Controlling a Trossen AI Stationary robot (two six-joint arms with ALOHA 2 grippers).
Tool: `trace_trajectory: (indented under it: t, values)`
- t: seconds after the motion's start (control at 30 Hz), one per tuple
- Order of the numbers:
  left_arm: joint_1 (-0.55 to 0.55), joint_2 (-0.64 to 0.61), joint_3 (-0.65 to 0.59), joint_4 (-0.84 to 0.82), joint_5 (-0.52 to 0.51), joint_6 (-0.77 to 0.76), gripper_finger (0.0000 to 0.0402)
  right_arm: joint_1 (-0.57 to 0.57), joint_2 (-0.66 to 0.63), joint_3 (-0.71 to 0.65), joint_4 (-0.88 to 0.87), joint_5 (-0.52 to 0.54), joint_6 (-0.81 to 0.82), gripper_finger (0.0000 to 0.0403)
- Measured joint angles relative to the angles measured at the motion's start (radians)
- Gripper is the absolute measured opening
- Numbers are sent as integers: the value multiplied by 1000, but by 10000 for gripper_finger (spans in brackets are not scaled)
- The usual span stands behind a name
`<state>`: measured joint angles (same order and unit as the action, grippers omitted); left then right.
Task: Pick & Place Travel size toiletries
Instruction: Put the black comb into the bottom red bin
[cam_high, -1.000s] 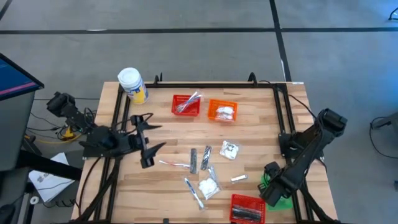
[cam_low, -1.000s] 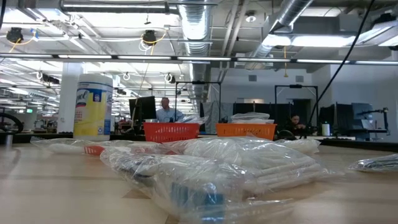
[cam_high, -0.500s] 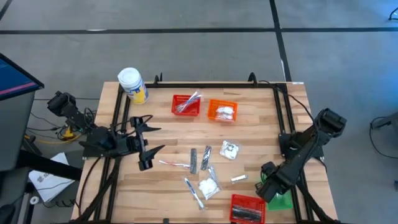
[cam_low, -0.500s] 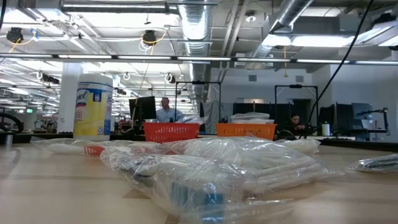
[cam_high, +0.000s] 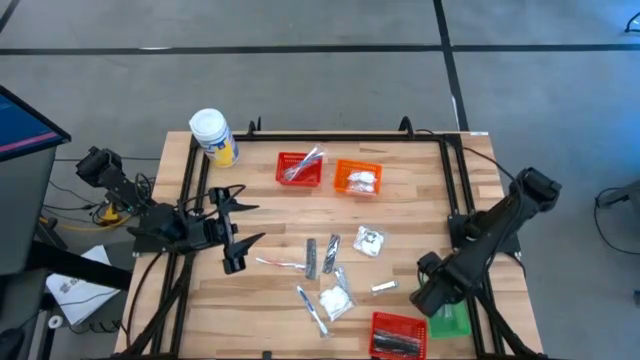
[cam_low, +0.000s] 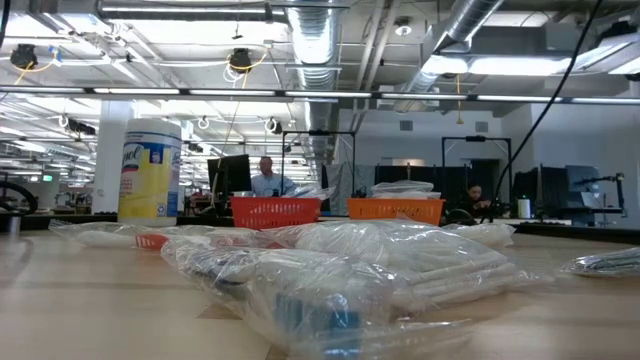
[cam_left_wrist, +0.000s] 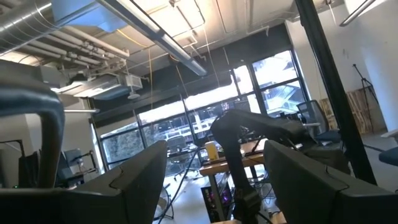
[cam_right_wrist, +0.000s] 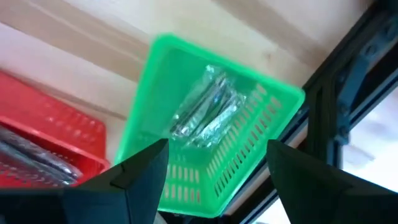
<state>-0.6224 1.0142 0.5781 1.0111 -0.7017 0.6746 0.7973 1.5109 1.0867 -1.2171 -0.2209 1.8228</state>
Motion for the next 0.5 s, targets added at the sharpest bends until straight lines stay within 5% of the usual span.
trace_trajectory:
  t: [0.23,0.5]
  values:
    - [0,0,0,-1,0,-4,260,-91,-52,63,-78,104,-154,264]
    - [0,4,0,-8,-8,-9,260,-253,-74,96,-41,169,-533,264]
